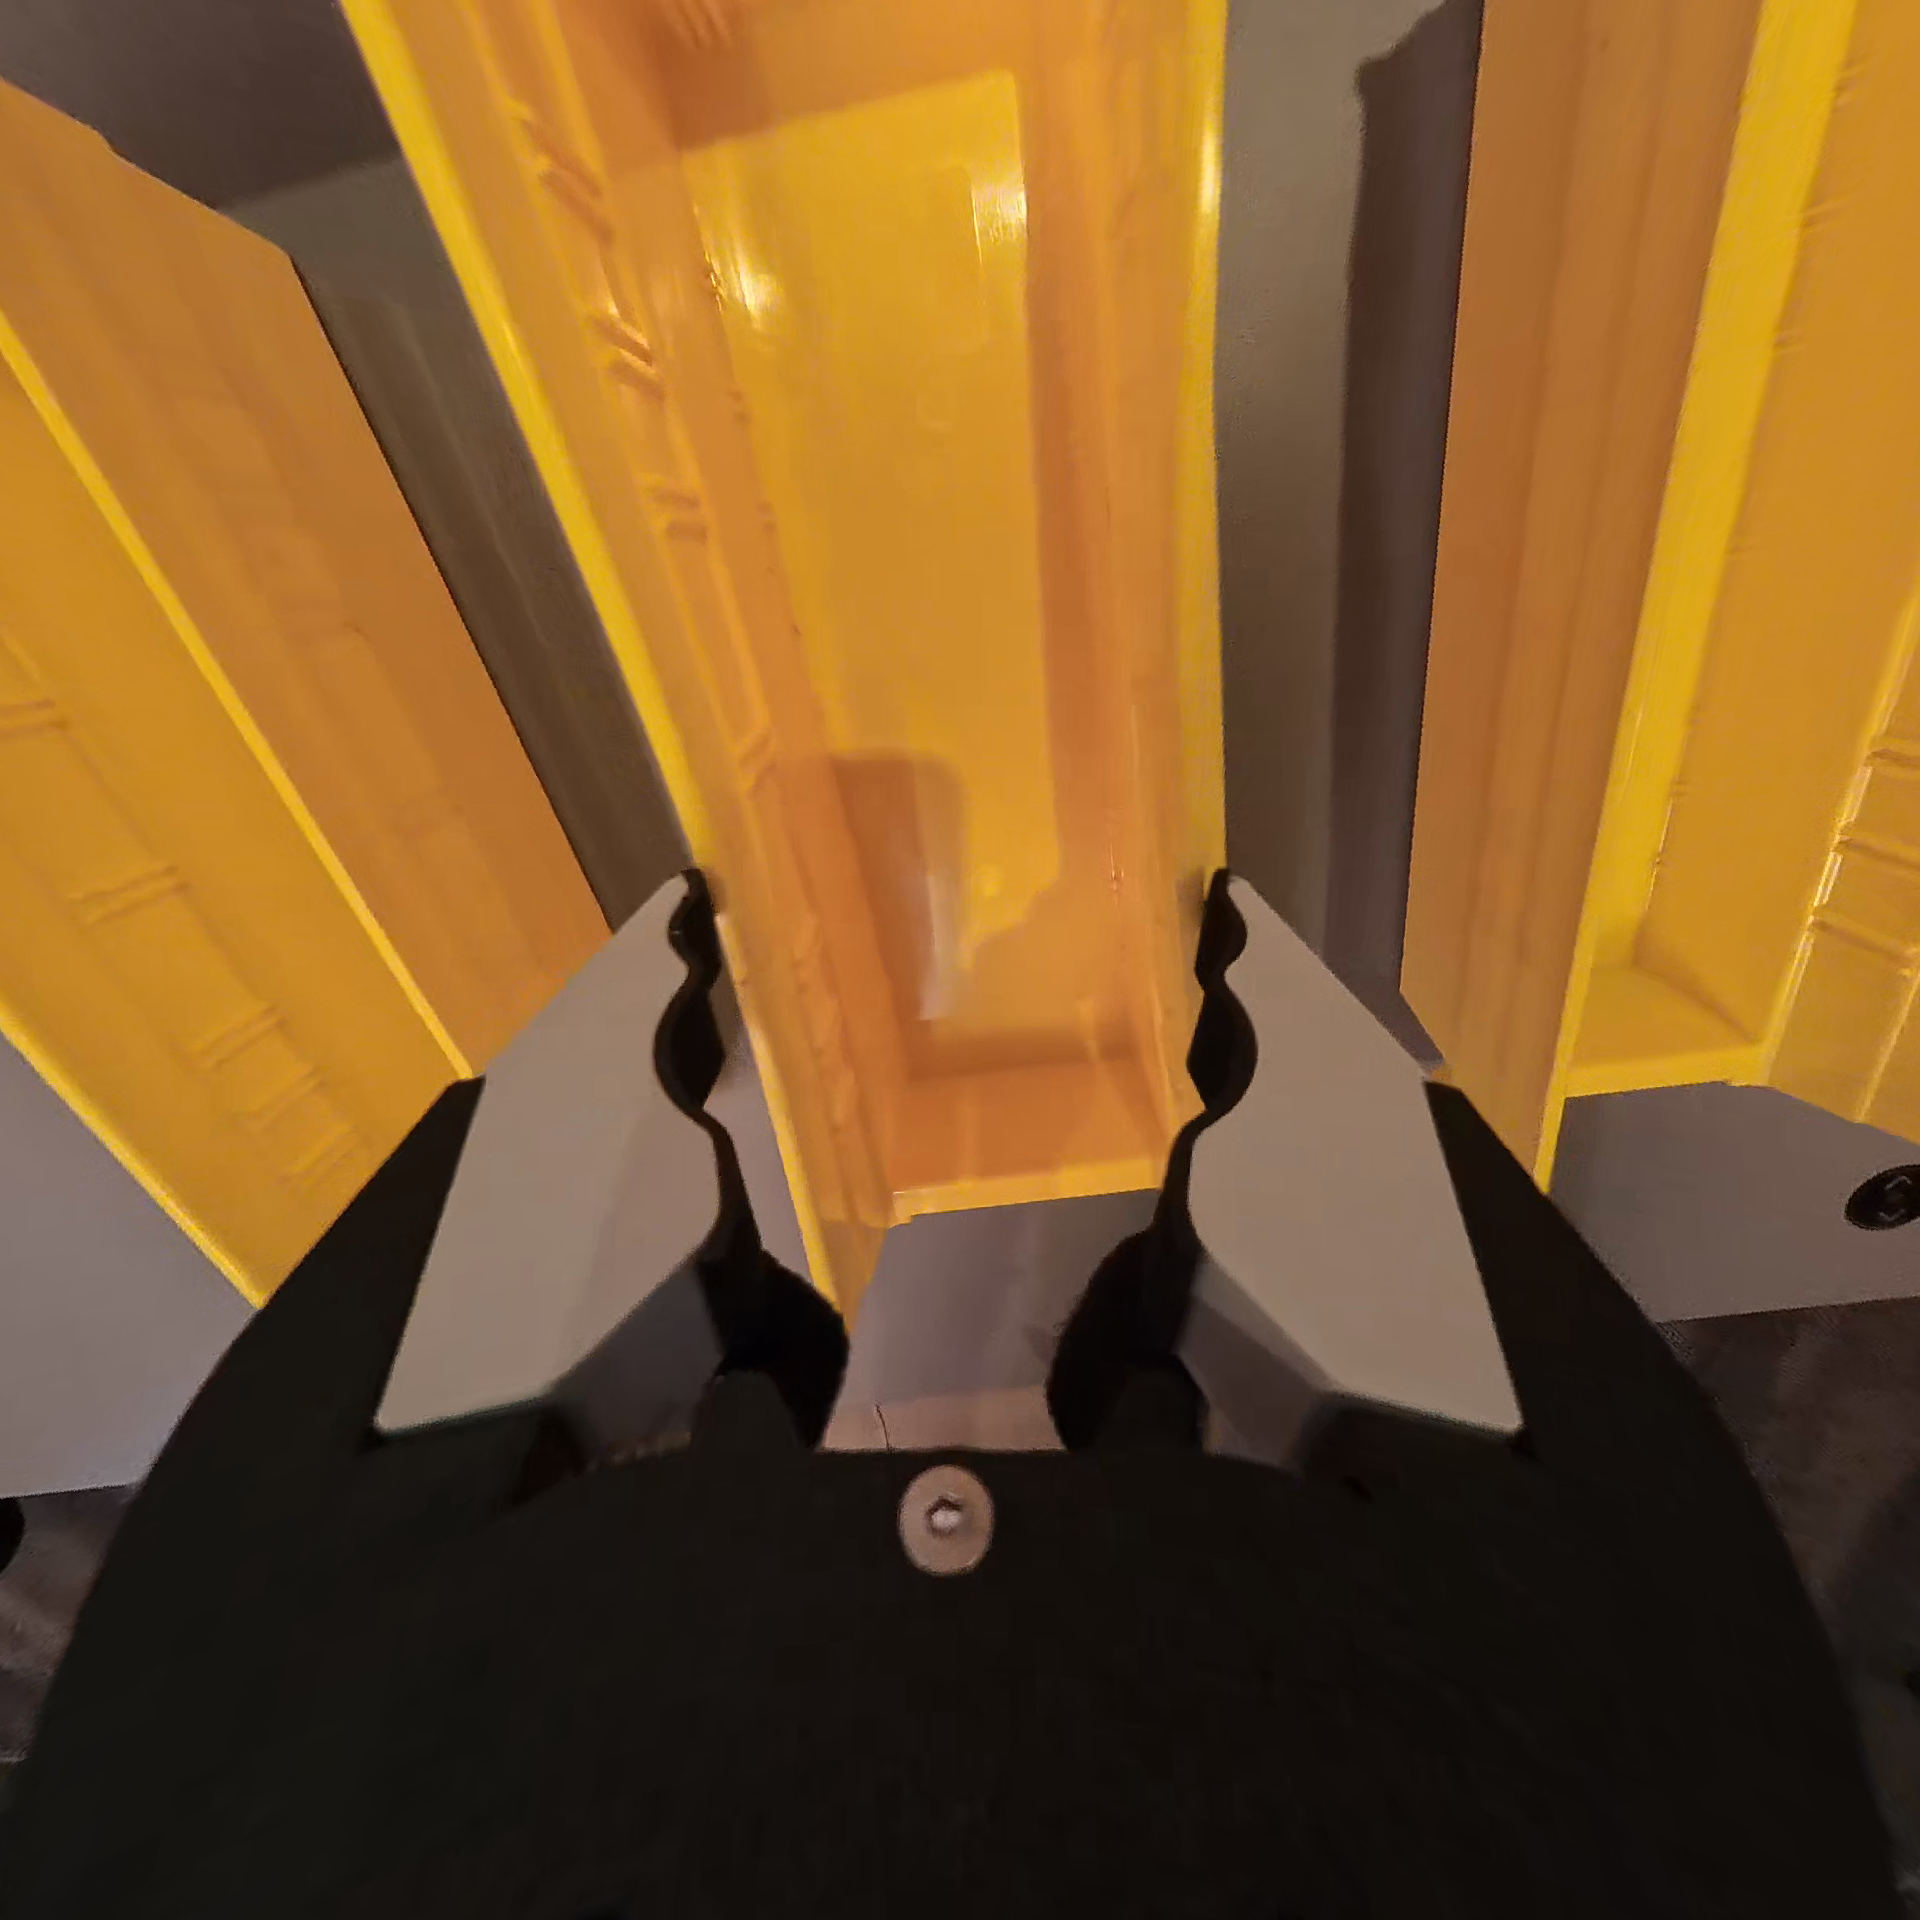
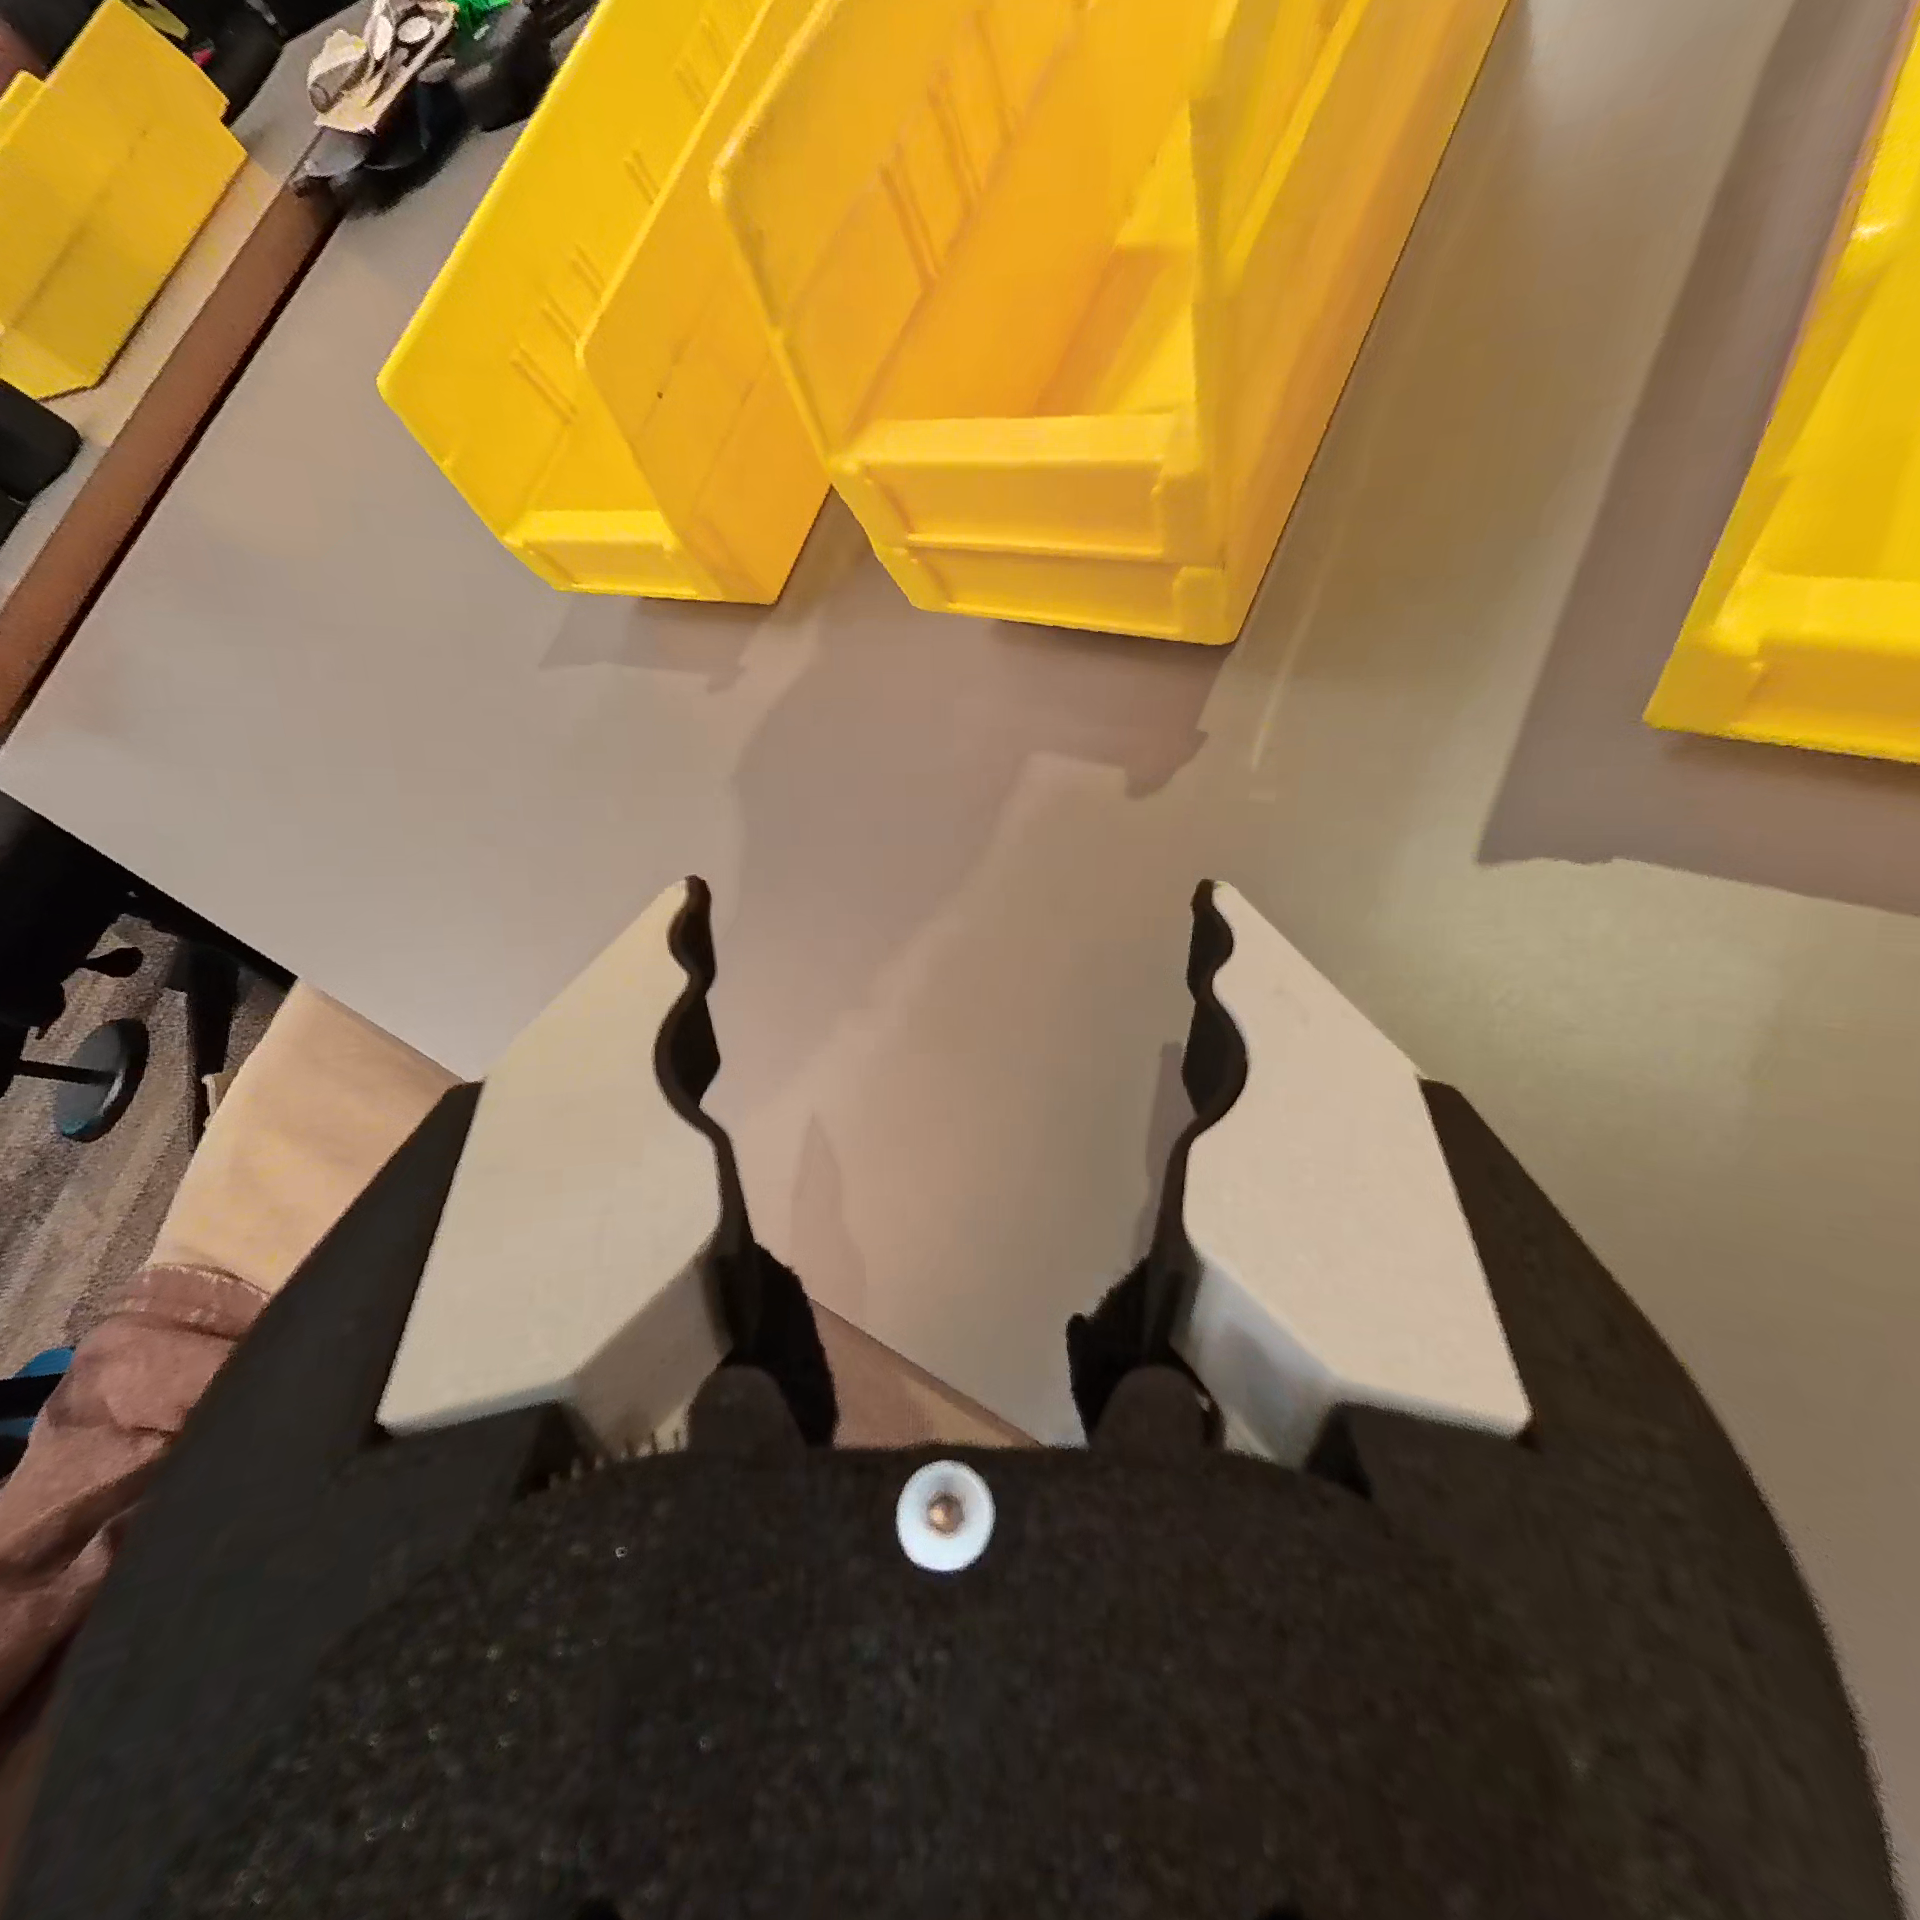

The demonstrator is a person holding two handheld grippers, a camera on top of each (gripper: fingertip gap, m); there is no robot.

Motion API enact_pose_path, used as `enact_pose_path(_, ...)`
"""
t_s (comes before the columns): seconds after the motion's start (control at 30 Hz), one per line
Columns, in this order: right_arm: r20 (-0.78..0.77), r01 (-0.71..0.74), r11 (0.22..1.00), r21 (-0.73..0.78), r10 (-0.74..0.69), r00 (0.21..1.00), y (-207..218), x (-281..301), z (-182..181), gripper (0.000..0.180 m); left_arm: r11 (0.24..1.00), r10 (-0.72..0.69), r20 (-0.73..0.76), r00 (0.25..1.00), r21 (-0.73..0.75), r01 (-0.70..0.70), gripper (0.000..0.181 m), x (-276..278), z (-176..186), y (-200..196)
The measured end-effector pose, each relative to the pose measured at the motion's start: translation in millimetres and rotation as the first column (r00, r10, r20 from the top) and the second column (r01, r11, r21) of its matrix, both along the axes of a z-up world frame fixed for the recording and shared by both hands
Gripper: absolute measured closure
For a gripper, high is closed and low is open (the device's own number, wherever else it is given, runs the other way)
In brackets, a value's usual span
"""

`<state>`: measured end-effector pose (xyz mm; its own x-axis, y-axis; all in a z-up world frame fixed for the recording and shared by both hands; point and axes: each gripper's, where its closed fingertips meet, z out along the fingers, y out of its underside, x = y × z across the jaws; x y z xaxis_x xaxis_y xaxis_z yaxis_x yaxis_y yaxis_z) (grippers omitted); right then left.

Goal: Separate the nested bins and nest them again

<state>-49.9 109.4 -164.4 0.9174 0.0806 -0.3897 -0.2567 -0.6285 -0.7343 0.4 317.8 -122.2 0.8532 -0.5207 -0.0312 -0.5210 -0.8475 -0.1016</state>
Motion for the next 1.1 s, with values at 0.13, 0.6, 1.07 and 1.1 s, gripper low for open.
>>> enact_pose_path(0.13,0.003,-0.013,1.0,-0.001,0.013,1.0,1,-4,0,0.088,1.0,0.01,0.016,1.0,0.005,-0.01,0.1,3,2,-2)
enact_pose_path(0.6,0.006,-0.023,1.0,-0.016,0.023,1.0,0,-7,-3,0.089,1.0,0.001,0.023,1.0,0.001,-0.001,0.102,8,14,-18)
enact_pose_path(1.07,0.005,-0.028,0.999,-0.029,0.028,1.0,0,-7,-6,0.089,0.999,-0.012,0.023,1.0,-0.049,0.013,0.105,2,26,-25)
enact_pose_path(1.1,0.003,-0.028,0.999,-0.031,0.029,1.0,0,-7,-6,0.089,0.998,-0.014,0.022,1.0,-0.054,0.015,0.105,1,27,-25)
